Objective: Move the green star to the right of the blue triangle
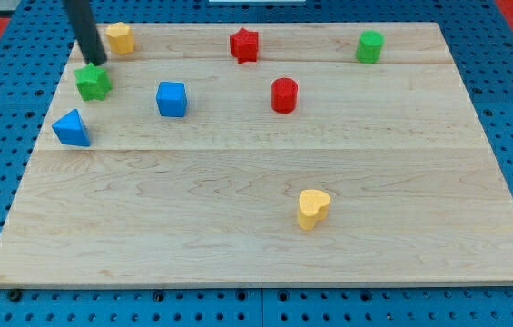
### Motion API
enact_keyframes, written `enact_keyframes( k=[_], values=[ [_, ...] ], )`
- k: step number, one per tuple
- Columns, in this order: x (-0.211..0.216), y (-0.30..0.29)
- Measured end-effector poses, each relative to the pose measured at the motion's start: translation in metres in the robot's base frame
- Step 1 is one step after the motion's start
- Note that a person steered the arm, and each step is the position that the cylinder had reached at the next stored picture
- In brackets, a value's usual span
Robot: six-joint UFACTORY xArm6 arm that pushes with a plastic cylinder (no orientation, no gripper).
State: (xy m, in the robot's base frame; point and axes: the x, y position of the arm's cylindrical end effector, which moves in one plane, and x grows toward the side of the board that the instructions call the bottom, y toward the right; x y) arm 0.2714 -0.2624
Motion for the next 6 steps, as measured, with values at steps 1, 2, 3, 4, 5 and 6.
enact_keyframes(
  k=[1,2,3,4,5,6],
  values=[
    [0.041,-0.005],
    [0.054,0.027],
    [0.026,0.028],
    [0.055,0.066],
    [0.112,0.074],
    [0.088,0.084]
  ],
)
